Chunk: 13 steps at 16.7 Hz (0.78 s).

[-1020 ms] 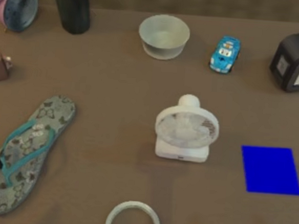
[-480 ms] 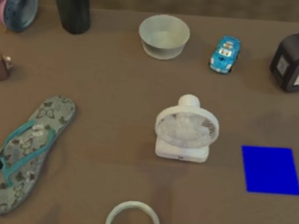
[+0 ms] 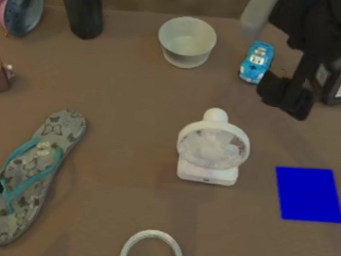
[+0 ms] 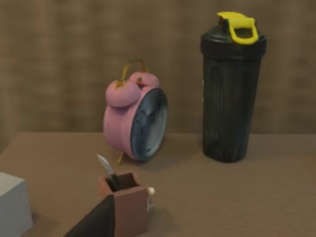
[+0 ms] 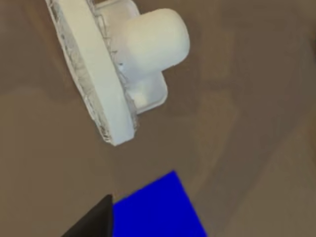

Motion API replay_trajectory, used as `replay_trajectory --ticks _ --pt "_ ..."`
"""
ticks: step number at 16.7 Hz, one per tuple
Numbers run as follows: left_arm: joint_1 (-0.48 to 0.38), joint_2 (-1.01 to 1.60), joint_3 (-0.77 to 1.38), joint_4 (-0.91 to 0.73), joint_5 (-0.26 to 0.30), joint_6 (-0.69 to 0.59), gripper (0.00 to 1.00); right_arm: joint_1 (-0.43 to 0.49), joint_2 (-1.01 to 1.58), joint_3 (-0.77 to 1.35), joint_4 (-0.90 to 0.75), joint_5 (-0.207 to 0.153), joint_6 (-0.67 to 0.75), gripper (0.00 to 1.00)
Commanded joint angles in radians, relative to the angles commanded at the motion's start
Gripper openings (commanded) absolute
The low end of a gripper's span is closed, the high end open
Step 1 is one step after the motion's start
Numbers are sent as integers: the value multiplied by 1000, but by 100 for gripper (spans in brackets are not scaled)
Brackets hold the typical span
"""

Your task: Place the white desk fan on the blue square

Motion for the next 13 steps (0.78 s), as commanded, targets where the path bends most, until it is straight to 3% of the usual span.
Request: replay_trajectory --ticks 6,13 --pt "0 0 0 0 0 0 100 124 410 396 -294 0 -150 100" --pt "0 0 0 0 0 0 100 153 503 473 -369 1 -185 100"
